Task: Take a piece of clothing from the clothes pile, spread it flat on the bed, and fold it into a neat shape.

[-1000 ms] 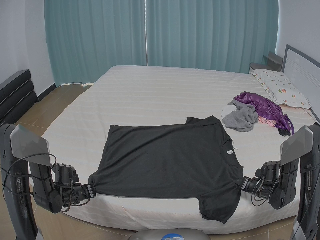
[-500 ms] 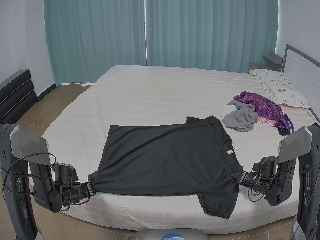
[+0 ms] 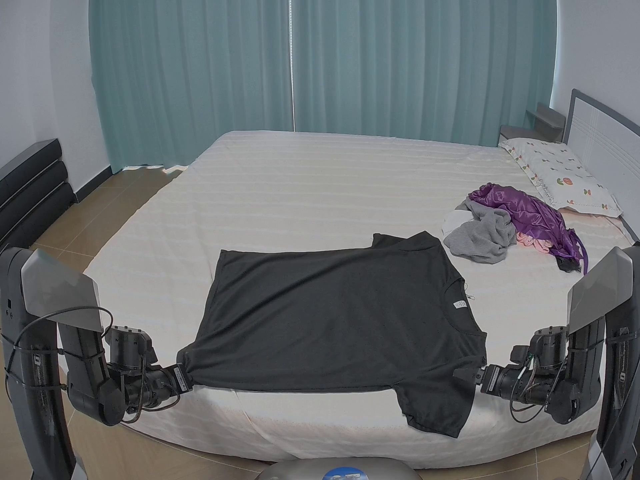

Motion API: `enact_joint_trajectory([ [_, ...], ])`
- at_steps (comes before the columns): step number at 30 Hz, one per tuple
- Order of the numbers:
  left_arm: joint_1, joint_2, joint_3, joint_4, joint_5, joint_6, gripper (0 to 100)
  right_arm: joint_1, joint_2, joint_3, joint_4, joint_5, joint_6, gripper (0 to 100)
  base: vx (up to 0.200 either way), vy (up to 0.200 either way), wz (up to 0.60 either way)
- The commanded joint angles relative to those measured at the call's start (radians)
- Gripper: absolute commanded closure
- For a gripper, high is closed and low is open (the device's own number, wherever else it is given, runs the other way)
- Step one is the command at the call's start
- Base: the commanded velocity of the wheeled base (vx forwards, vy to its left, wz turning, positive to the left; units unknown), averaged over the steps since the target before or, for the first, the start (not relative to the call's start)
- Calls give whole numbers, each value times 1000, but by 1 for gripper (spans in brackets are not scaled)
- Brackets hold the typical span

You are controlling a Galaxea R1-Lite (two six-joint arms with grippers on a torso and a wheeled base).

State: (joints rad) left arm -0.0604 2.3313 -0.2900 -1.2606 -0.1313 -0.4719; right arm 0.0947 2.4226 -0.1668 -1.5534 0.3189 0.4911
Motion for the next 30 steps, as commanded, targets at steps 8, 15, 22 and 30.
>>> enact_joint_trajectory([
  [8,-2,2,3,0,-1,-2,100,20,44,66,-16,12,-80,0,0,0,0],
  [15,-2,0,5,0,-1,-2,100,33,44,33,-16,14,-66,0,0,0,0],
  [22,-2,0,3,0,-1,-2,100,54,33,0,-16,9,-8,0,0,0,0],
  [30,-2,0,2,0,-1,-2,100,54,32,15,-16,-35,0,100,0,0,0],
])
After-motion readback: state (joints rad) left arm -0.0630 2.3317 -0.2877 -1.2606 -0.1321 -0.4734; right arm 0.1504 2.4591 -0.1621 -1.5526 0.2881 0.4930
